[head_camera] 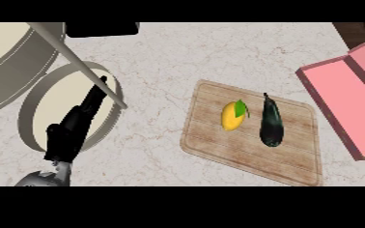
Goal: Pick the lemon from the cutting board and place it in the cardboard box
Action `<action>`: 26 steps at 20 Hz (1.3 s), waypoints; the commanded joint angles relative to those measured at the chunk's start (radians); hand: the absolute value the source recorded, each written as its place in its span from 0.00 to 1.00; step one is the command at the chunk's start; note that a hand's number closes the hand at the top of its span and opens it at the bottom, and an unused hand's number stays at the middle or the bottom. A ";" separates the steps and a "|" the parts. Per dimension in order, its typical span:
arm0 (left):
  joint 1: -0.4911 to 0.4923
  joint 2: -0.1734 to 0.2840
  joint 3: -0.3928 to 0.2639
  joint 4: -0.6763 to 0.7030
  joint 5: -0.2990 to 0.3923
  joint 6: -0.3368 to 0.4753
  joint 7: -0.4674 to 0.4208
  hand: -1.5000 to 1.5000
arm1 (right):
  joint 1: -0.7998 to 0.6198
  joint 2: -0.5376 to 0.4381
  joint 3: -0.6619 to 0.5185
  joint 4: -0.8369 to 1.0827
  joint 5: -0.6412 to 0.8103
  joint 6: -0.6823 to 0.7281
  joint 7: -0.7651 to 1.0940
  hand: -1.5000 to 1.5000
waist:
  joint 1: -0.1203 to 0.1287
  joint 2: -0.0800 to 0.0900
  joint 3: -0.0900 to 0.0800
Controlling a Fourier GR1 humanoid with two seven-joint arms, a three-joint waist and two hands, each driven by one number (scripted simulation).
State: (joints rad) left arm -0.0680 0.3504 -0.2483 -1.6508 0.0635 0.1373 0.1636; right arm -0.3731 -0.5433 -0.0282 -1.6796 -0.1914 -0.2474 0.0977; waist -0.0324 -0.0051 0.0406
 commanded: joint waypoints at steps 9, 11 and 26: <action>-0.072 0.123 0.082 -0.004 -0.004 -0.110 -0.146 0.50 | 0.234 -0.198 0.040 -0.273 0.405 -0.210 0.459 0.00 | -0.038 -0.012 -0.048; -0.090 0.108 0.074 0.001 -0.015 -0.115 -0.173 0.50 | 0.375 -0.177 0.055 -0.428 0.471 -0.238 0.460 0.00 | -0.034 -0.009 -0.044; -0.167 0.075 0.074 0.111 -0.013 -0.192 -0.240 0.50 | 0.241 -0.323 0.430 -0.581 0.700 0.307 0.933 0.00 | 0.062 0.013 -0.046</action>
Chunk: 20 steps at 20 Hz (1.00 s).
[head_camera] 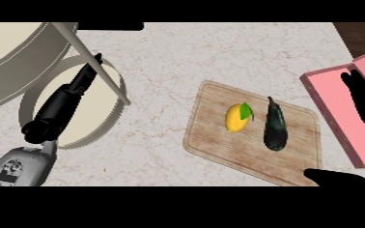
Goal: Pick the lemon from the cutting board and place it in the cardboard box
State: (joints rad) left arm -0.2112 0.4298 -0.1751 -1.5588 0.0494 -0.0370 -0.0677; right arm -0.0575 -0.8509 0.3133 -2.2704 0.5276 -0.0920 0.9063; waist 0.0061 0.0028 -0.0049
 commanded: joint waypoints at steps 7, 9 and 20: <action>-0.039 -0.037 -0.014 0.046 -0.024 -0.007 -0.025 0.50 | -0.320 0.089 0.224 0.097 -0.100 0.375 0.392 0.00 | 0.039 0.004 -0.002; -0.050 -0.017 -0.007 0.038 0.005 -0.047 0.004 0.50 | -0.389 0.144 0.255 0.134 -0.107 0.396 0.455 0.00 | 0.050 0.003 -0.003; -0.041 -0.027 0.006 0.061 -0.034 -0.022 -0.020 0.50 | -0.539 0.409 0.363 0.409 -0.126 0.399 0.580 0.00 | 0.015 -0.004 0.000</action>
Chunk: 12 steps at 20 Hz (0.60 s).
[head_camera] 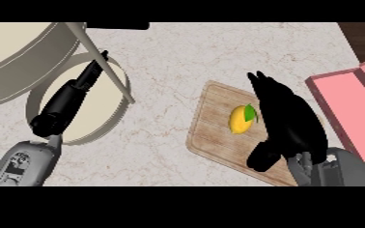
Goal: Pick the lemon from the cutting board and place it in the cardboard box
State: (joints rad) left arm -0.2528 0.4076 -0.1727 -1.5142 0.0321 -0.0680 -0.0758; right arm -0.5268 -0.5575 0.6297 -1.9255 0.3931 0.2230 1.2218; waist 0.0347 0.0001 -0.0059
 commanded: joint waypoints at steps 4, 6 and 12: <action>0.017 -0.015 0.004 0.007 -0.006 0.001 -0.010 0.50 | -0.081 0.159 0.066 0.159 0.043 0.088 0.265 0.00 | -0.020 -0.001 0.002; 0.018 -0.001 0.018 0.009 -0.009 -0.002 -0.016 0.50 | -0.142 0.179 0.032 0.216 0.057 0.113 0.265 0.00 | -0.018 -0.003 0.002; 0.022 -0.012 0.020 -0.015 -0.019 0.006 0.007 0.50 | -0.130 0.243 0.058 0.315 0.140 0.086 0.243 0.00 | -0.027 -0.003 0.004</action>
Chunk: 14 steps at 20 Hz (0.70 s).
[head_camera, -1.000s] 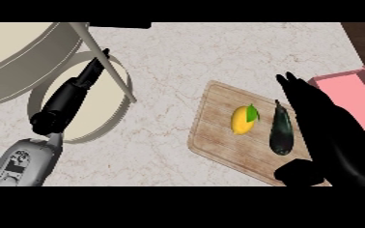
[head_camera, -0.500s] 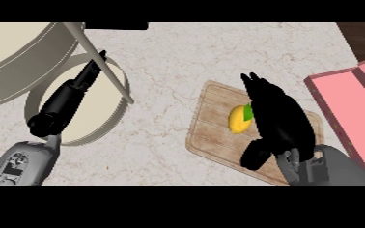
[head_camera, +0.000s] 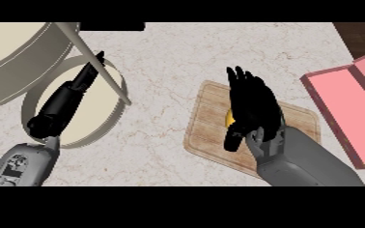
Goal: Pick the lemon from the cutting board and place it in the cardboard box
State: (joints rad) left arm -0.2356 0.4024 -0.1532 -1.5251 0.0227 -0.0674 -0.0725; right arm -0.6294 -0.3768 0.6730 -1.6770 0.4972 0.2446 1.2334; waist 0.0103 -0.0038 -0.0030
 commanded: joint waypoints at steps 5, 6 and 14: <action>-0.014 -0.021 0.014 0.030 -0.001 -0.006 -0.006 0.50 | -0.038 0.104 0.010 0.139 0.056 0.101 0.208 0.00 | -0.011 0.003 0.001; 0.013 -0.011 0.024 0.028 -0.013 0.001 -0.037 0.50 | -0.033 0.092 -0.007 0.108 0.055 0.117 0.217 0.00 | -0.013 0.000 0.001; 0.009 -0.017 0.036 0.021 -0.014 -0.022 -0.034 0.50 | 0.005 0.141 -0.042 0.190 0.113 0.121 0.152 0.00 | -0.012 0.001 0.002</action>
State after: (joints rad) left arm -0.2227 0.3807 -0.1356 -1.5069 0.0013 -0.0718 -0.1000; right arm -0.6261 -0.2820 0.6414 -1.4943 0.5985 0.2853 1.1883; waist 0.0000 -0.0022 -0.0012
